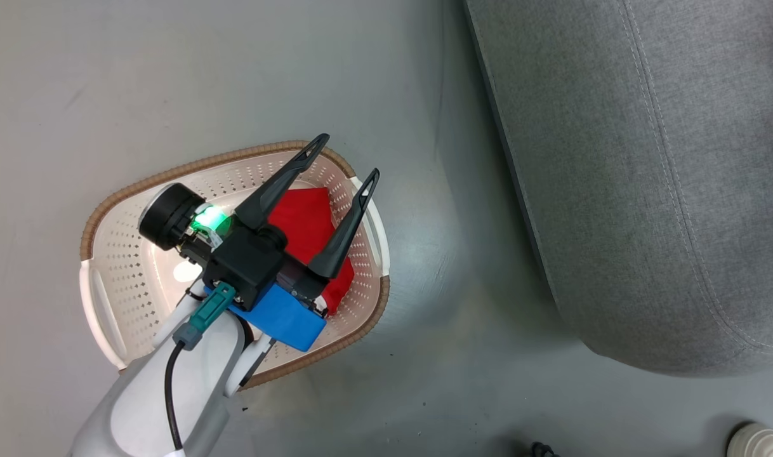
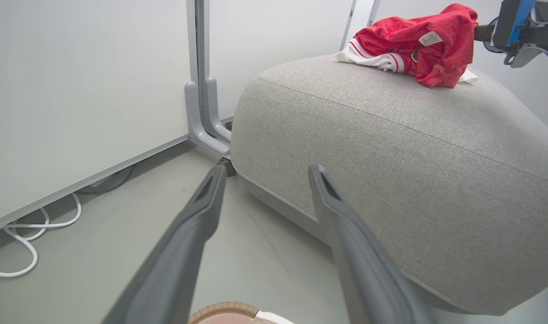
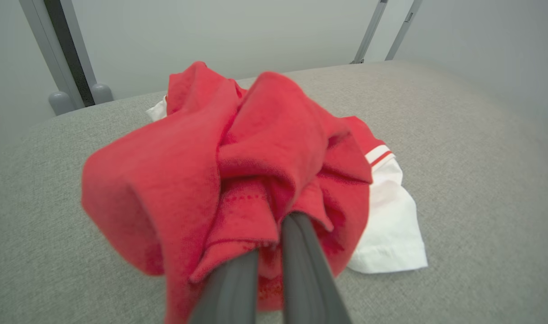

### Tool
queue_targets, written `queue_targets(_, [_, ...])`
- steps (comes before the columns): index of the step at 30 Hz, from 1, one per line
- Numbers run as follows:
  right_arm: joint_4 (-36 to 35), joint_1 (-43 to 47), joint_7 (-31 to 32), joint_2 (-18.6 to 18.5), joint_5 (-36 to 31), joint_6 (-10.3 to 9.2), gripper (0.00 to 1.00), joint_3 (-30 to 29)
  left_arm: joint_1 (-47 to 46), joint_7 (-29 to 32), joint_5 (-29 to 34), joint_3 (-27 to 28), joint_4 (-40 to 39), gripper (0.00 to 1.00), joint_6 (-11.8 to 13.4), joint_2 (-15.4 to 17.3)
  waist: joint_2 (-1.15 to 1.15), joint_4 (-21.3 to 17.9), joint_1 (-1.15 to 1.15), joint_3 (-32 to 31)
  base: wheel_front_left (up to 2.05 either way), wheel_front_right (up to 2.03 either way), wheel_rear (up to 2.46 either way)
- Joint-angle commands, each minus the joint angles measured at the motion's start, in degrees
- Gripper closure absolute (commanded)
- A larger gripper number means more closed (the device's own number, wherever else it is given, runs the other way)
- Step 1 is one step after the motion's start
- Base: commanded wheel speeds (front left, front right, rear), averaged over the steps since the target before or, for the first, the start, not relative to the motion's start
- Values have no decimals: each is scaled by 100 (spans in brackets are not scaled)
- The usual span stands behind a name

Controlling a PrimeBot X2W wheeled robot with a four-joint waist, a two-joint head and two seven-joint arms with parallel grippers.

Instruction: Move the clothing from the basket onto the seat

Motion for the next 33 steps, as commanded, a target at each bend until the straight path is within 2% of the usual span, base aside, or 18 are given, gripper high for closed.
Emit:
queue_targets(1, [56, -17, -41, -42, -2, 1, 7, 22, -115, -37, -25, -18, 32, 0, 10, 8, 0, 14, 0, -27, 0, 0, 0])
queue_targets(2, [88, -12, -53, -53, -15, 1, 0, 34, -117, -39, -33, -25, 51, 0, 10, -8, 0, 24, 0, -51, 0, 0, 0])
queue_targets(9, [17, 232, -125, -45, 15, 1, 0, 169, -25, -85, -150, -48, 267, 0, 7, -218, 0, 181, 0, -458, 0, 0, 0])
queue_targets(15, [-404, 919, -167, -39, 40, 1, 0, 257, 268, -93, -283, 67, 459, 0, 4, -493, 0, 405, 0, -1096, 0, 0, 0])
queue_targets(26, [-1907, 2397, 124, 532, -64, 1, 0, 404, 1123, -91, -443, 616, 704, 0, -3, -830, 0, 600, 0, -2259, 0, 0, 0])
queue_targets(33, [-3242, 3620, 533, 1097, -182, 1, 0, 711, 1744, -91, -473, 1080, 824, 0, -6, -1056, 0, 850, 0, -3024, 0, 0, 0])
